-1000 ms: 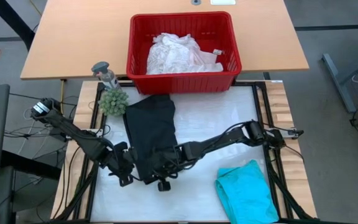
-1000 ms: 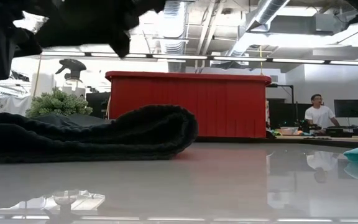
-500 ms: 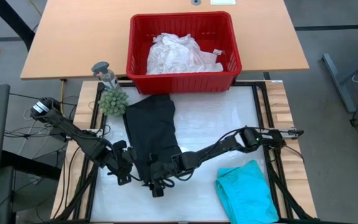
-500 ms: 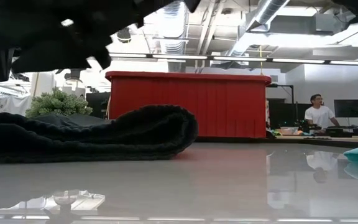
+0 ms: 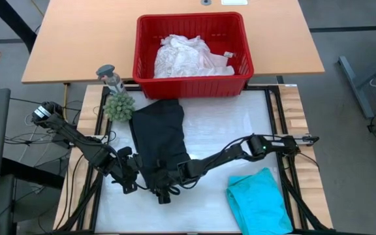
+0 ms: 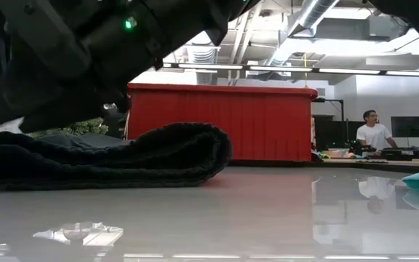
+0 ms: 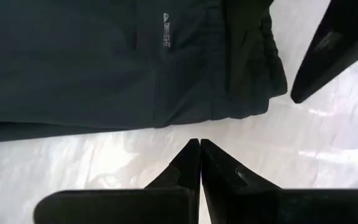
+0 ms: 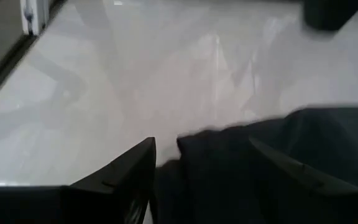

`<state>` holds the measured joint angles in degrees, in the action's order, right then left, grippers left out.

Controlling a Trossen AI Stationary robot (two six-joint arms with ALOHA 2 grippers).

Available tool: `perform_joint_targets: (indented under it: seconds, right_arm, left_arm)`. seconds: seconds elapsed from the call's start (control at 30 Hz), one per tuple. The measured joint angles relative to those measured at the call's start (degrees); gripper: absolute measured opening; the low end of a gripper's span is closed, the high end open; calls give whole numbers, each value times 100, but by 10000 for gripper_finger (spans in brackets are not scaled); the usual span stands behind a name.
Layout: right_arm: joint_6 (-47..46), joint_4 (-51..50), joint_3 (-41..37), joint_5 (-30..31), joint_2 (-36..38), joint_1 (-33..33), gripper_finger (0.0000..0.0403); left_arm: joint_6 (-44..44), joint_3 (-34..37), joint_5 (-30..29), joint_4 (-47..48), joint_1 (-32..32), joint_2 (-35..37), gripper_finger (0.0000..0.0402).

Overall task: Fold Laundry from Bin
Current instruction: Fold the black shorts

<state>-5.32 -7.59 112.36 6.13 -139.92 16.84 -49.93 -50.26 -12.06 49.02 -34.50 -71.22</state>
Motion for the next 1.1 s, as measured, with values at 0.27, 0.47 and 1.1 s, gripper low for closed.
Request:
perform_joint_targets:
  seconds: [0.27,0.47,1.1]
  right_arm:
    - [-67,-381,0,297,-8,-15,246]
    - [-69,-437,0,192,-8,-56,173]
    - [-207,-1458,543,142,195,-42,16]
  left_arm:
    - [-24,0,-99,2,0,0,0]
    - [-35,0,-148,2,2,0,0]
    - [-76,0,-188,4,2,0,0]
